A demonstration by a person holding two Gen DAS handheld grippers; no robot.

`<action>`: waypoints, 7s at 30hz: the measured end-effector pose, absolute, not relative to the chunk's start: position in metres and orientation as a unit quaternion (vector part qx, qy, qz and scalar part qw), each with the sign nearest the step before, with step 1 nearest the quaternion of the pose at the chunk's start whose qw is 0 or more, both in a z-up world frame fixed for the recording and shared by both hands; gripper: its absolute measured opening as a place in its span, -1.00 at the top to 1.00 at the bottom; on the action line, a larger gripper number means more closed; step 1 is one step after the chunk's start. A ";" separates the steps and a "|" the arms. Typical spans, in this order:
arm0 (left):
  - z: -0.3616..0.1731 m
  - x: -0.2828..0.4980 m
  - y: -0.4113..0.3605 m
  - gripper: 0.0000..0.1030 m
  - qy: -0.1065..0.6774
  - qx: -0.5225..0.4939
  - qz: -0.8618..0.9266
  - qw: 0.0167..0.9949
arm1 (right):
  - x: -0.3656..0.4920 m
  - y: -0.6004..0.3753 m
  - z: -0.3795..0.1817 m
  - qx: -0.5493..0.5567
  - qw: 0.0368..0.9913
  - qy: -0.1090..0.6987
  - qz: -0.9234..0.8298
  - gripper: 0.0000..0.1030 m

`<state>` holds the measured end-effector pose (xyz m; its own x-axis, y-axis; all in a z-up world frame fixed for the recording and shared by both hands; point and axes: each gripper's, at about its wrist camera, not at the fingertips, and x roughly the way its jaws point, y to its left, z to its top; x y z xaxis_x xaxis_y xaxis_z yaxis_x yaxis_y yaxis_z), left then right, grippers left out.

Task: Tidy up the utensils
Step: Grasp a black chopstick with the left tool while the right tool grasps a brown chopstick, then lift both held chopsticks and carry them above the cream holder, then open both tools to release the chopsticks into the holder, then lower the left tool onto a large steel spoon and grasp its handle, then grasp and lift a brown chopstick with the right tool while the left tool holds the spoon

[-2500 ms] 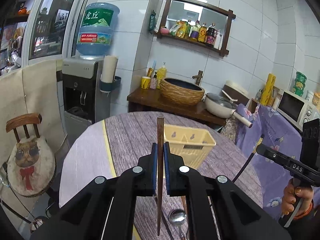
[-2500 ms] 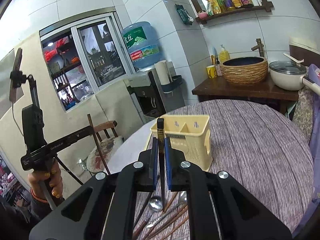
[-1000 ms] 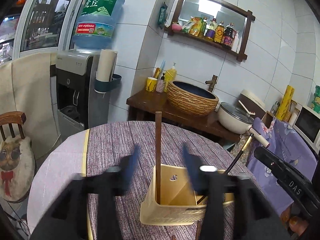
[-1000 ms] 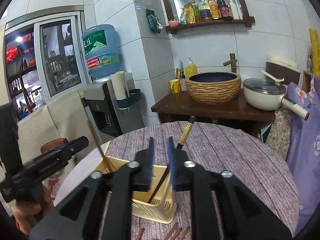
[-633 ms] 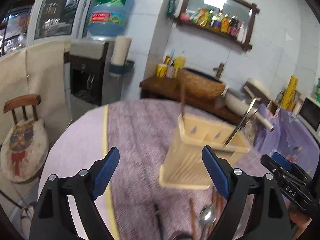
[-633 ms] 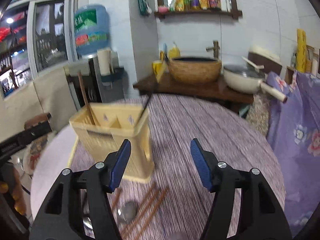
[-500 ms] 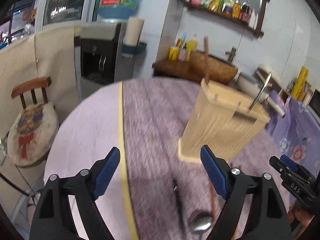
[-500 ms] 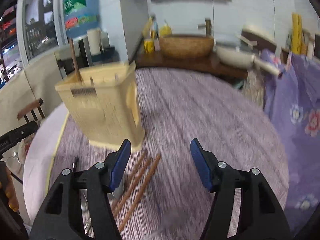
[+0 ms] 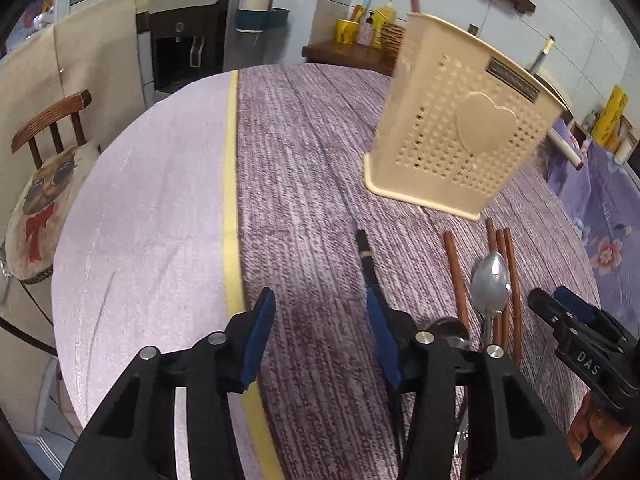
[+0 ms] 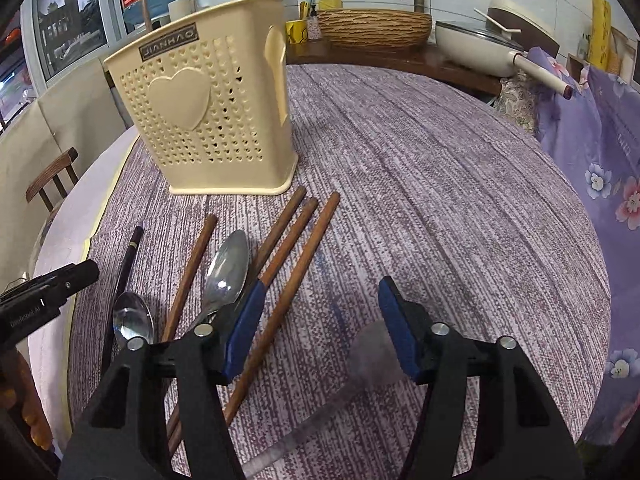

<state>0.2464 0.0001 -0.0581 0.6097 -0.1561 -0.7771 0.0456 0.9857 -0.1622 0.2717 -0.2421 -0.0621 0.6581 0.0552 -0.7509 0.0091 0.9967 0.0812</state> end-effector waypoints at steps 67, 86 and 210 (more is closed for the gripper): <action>-0.024 0.269 -0.022 0.84 0.403 -0.078 -0.068 0.909 | 0.303 -0.281 -0.023 0.230 0.908 0.341 0.082 0.83; 0.063 0.228 -0.003 0.84 0.276 -0.082 -0.089 0.954 | 0.234 -0.280 0.074 0.163 0.943 0.238 0.167 0.85; -0.066 0.225 -0.067 0.10 0.446 -0.006 -0.079 0.891 | 0.281 -0.250 -0.054 0.066 0.910 0.408 0.002 0.03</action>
